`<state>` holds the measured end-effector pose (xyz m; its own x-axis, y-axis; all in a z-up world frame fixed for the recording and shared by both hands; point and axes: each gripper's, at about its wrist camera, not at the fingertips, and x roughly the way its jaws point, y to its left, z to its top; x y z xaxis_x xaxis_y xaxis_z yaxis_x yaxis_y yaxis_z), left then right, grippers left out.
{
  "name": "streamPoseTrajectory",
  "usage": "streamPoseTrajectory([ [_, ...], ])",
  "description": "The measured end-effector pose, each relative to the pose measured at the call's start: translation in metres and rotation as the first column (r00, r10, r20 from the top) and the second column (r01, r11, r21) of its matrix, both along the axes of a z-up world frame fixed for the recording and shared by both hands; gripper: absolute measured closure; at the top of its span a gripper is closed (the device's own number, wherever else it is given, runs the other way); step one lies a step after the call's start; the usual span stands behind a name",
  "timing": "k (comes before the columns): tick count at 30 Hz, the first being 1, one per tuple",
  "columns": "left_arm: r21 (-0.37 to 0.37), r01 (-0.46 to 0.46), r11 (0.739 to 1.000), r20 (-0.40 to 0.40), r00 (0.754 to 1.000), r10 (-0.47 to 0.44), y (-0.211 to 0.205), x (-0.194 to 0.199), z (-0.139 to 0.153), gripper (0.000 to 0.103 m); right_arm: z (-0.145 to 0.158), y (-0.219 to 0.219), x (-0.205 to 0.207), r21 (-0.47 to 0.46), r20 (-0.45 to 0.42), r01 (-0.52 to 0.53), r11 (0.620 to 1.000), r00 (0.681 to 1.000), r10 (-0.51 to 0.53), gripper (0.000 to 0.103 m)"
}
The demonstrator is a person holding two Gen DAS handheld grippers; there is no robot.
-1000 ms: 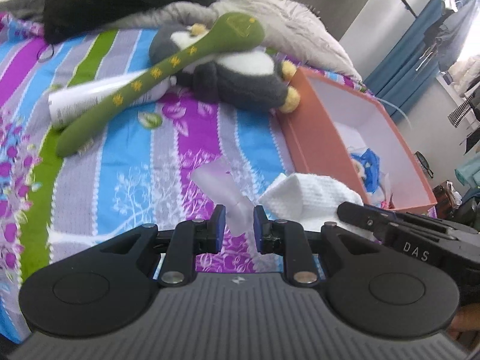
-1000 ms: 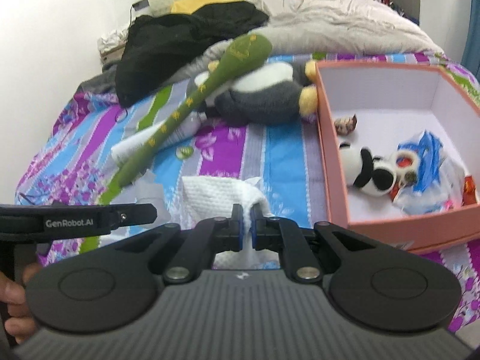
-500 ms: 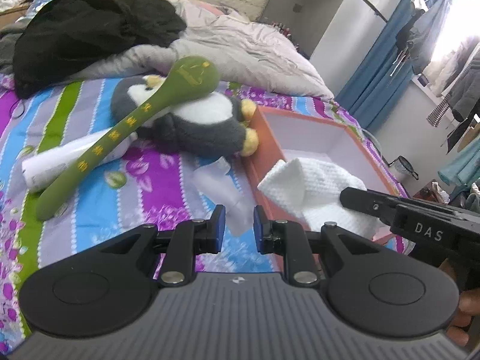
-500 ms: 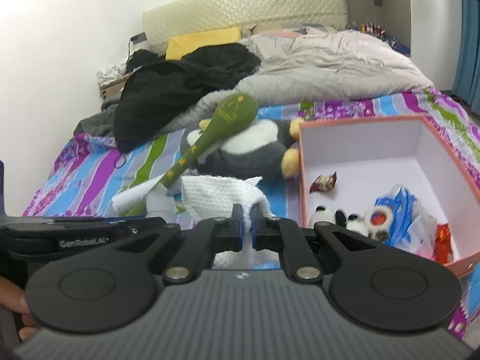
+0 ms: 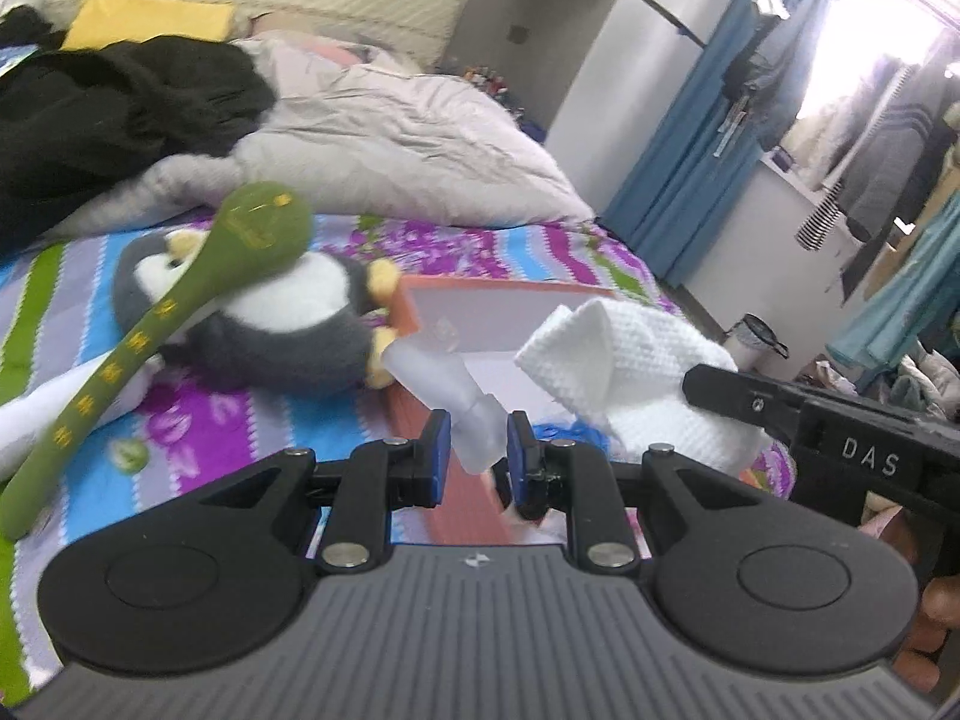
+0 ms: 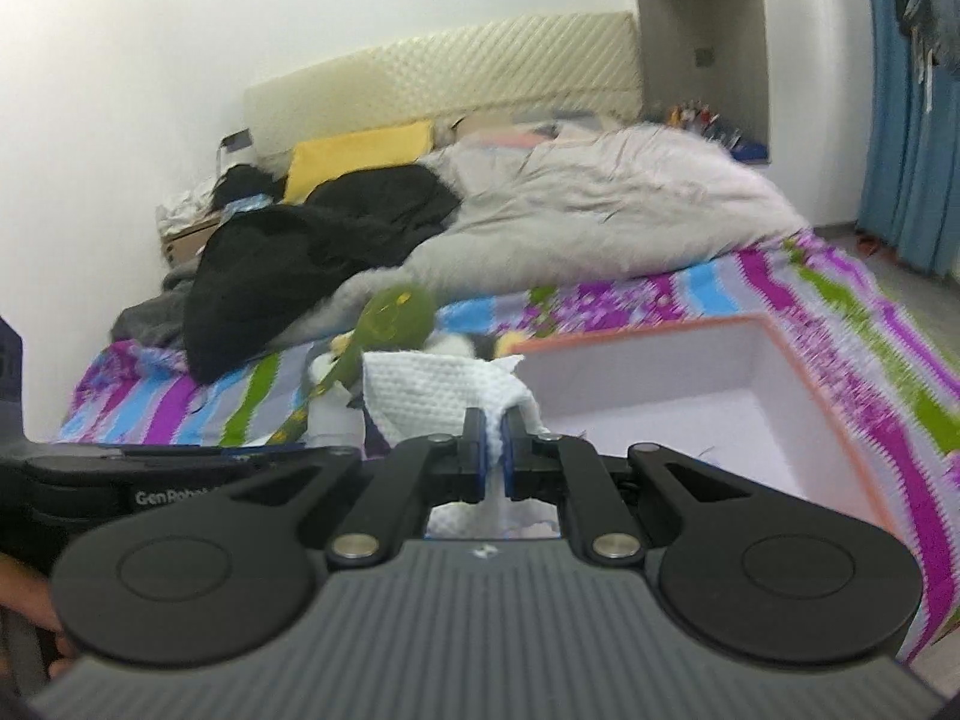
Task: Organize soft objects
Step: 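Carry the tissue and plastic piece over the pink box and open both tools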
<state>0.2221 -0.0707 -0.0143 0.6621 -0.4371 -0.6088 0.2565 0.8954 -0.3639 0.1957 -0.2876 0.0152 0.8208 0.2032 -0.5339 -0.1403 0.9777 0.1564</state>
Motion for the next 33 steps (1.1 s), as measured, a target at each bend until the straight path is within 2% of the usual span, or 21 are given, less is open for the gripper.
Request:
streamPoseTrajectory([
  [2,-0.001,0.021,1.000,0.008,1.000,-0.021,-0.012,0.006,0.003,0.080,0.002,-0.007,0.004,-0.024,0.015,0.018,1.000,1.000,-0.018,0.094],
  [6,-0.005,0.068,0.998,0.005,0.998,-0.068,-0.040,0.021,0.005,0.079,-0.003,-0.027,0.016,-0.012,0.005,0.048,0.999,0.999,-0.048,0.094],
  [12,-0.003,0.120,0.993,-0.032,0.992,-0.120,-0.083,0.053,-0.012,0.079,-0.026,-0.061,0.036,-0.010,-0.049,0.097,0.995,0.994,-0.097,0.094],
  [18,0.013,0.157,0.987,-0.098,0.983,-0.155,-0.118,0.083,-0.043,0.079,-0.066,-0.096,0.058,-0.006,-0.170,0.155,0.988,0.973,-0.154,0.094],
  [24,0.032,0.174,0.984,-0.181,0.969,-0.166,-0.144,0.109,-0.084,0.079,-0.117,-0.114,0.070,0.004,-0.319,0.176,0.984,0.933,-0.166,0.092],
  [29,0.049,0.182,0.982,-0.246,0.955,-0.165,-0.157,0.120,-0.115,0.079,-0.144,-0.120,0.070,0.006,-0.382,0.183,0.983,0.909,-0.167,0.092],
  [30,0.057,0.183,0.981,-0.254,0.953,-0.163,-0.159,0.122,-0.120,0.076,-0.145,-0.121,0.070,0.013,-0.387,0.180,0.984,0.908,-0.161,0.091],
  [33,0.065,0.177,0.982,-0.280,0.948,-0.152,-0.163,0.125,-0.128,0.064,-0.145,-0.123,0.070,0.011,-0.398,0.191,0.982,0.901,-0.171,0.079],
])
